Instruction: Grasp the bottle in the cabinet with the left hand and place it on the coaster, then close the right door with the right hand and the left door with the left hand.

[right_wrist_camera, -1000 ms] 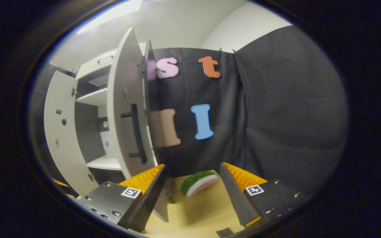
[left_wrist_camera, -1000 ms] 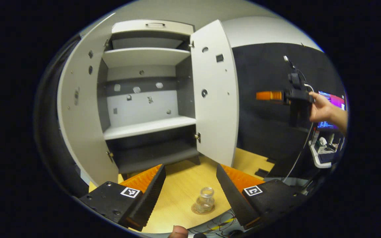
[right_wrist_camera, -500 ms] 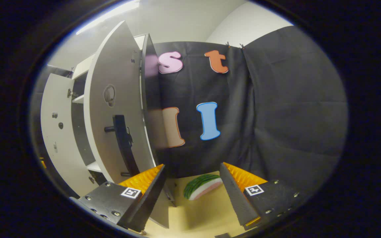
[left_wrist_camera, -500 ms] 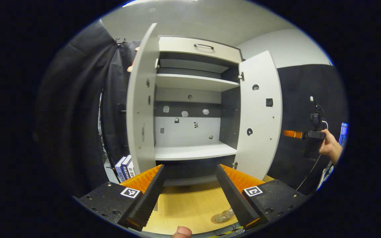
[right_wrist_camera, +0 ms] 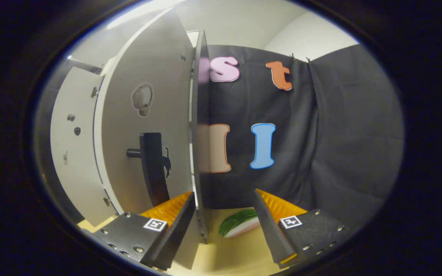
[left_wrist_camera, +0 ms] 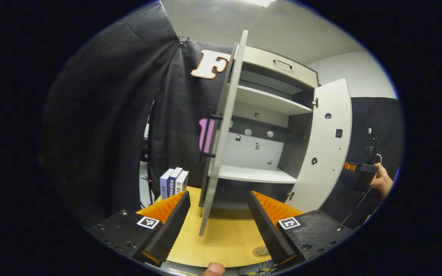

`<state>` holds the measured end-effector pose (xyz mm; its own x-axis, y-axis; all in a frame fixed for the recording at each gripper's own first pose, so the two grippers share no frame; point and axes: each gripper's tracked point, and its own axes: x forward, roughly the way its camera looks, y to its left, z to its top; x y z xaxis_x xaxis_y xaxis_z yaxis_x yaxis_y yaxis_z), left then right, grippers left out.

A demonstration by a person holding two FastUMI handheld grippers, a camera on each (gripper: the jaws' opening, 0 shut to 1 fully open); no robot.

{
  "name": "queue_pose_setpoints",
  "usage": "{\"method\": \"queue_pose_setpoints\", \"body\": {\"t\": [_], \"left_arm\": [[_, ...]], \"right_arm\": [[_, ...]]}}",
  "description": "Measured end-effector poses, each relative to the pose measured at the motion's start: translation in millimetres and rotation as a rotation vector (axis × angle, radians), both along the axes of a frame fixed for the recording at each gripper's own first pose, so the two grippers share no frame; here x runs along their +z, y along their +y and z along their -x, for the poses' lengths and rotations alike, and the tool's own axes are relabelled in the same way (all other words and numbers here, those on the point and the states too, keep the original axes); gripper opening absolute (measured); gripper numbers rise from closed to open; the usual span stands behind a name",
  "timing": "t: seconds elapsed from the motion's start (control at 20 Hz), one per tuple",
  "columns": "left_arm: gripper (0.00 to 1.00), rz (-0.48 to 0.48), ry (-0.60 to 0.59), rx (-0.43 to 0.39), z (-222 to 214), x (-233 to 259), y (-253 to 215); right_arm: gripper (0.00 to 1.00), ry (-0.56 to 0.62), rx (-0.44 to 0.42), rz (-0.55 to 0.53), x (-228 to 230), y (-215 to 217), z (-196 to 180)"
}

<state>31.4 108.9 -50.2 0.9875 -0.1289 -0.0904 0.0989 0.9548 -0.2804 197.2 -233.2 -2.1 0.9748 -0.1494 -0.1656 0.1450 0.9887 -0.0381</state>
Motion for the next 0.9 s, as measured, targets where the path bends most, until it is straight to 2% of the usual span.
{"method": "queue_pose_setpoints", "body": {"t": [0.1, 0.15, 0.25, 0.3, 0.35, 0.4, 0.45, 0.5, 0.55, 0.6, 0.7, 0.75, 0.85, 0.9], "left_arm": [[0.96, -0.023, 0.004, 0.045, 10, 2, 21], [0.97, -0.028, 0.006, 0.059, 10, 4, 28], [0.97, -0.042, -0.001, 0.077, 10, 10, 40], [0.96, -0.052, -0.004, 0.085, 10, 11, 45], [0.96, -0.062, -0.003, 0.092, 10, 11, 50], [0.96, -0.075, 0.0, 0.099, 10, 10, 55], [0.96, -0.084, 0.002, 0.103, 9, 10, 58], [0.93, -0.09, 0.002, 0.104, 8, 10, 59], [0.96, -0.094, 0.0, 0.099, 7, 10, 60], [0.93, -0.099, -0.001, 0.094, 5, 10, 61], [0.93, -0.104, -0.003, 0.092, 1, 6, 65], [0.96, -0.1, -0.003, 0.093, -2, 5, 66], [0.93, -0.093, 0.011, 0.091, -7, 0, 71], [0.96, -0.09, 0.011, 0.093, -10, -1, 75]], "right_arm": [[0.87, 0.0, 0.024, -0.001, 0, 12, -2], [0.92, 0.001, 0.039, 0.01, 0, 20, -4], [0.92, 0.003, 0.072, 0.028, 0, 35, -8], [0.87, 0.012, 0.088, 0.02, -3, 43, -9], [0.92, 0.017, 0.101, 0.005, -5, 50, -11], [0.88, 0.018, 0.103, -0.008, -6, 54, -13], [0.92, 0.014, 0.099, -0.021, -6, 58, -16], [0.87, 0.017, 0.092, -0.036, -6, 61, -19], [0.87, 0.025, 0.099, -0.047, -9, 65, -21], [0.87, 0.029, 0.108, -0.053, -10, 72, -23], [0.88, 0.025, 0.122, -0.057, -12, 75, -24], [0.88, 0.02, 0.126, -0.06, -13, 78, -26], [0.87, 0.014, 0.134, -0.069, -13, 86, -30], [0.92, 0.017, 0.135, -0.076, -13, 90, -31]]}}
